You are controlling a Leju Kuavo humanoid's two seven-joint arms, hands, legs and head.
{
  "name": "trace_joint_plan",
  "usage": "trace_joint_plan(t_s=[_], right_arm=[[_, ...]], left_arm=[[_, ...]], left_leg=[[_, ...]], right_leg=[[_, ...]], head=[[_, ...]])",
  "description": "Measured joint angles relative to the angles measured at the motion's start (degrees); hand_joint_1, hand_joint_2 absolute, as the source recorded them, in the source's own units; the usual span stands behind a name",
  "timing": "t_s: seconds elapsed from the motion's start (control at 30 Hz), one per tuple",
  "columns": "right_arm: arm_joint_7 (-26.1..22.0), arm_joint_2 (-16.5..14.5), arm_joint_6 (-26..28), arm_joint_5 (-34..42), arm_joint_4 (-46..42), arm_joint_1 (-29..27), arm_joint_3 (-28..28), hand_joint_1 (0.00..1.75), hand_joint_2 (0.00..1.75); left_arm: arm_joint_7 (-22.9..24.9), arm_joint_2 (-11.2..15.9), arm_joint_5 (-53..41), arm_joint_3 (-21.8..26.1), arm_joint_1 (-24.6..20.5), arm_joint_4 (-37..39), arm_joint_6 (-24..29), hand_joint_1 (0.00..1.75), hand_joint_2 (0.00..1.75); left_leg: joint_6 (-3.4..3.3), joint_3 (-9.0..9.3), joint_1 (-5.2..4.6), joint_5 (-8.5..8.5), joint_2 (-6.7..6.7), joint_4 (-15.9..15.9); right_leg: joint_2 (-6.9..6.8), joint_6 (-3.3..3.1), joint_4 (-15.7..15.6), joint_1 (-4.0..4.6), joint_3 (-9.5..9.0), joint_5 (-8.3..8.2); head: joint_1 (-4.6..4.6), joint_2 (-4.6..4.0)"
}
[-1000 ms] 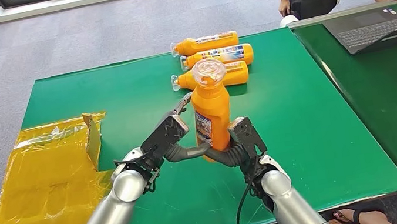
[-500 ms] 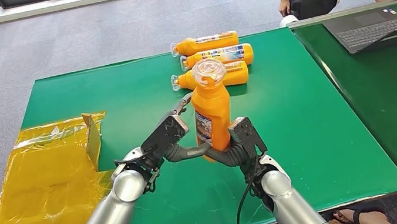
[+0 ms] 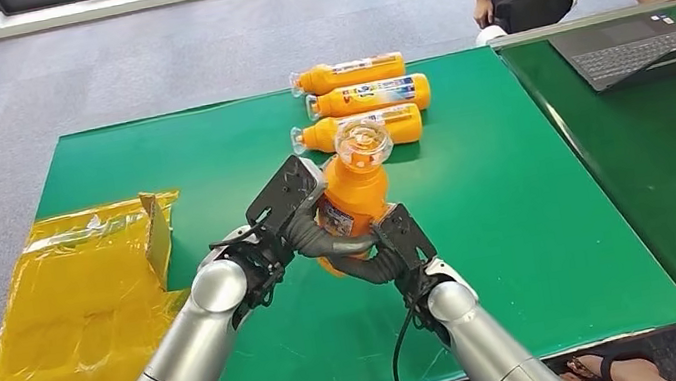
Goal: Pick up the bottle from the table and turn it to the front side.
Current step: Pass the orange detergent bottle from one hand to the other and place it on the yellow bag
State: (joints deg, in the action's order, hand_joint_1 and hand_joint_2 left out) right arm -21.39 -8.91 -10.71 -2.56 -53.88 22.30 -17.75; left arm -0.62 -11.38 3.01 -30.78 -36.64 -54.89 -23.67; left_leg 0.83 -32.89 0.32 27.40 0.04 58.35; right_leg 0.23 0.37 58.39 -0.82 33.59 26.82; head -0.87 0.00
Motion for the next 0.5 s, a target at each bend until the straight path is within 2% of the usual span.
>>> trace_joint_plan(t_s=[0.5], right_arm=[[0.3,-0.2,0.3,0.0,3.5,1.4,0.0,1.75,1.75]], left_arm=[[0.6,0.1,1.8,-1.0,-1.1,2.3,1.4,0.0,1.75]], left_leg=[[0.02,-0.01,0.0,-0.01,-0.01,0.0]], right_leg=[[0.02,0.0,0.0,0.01,0.04,0.0]], head=[[0.0,0.0]])
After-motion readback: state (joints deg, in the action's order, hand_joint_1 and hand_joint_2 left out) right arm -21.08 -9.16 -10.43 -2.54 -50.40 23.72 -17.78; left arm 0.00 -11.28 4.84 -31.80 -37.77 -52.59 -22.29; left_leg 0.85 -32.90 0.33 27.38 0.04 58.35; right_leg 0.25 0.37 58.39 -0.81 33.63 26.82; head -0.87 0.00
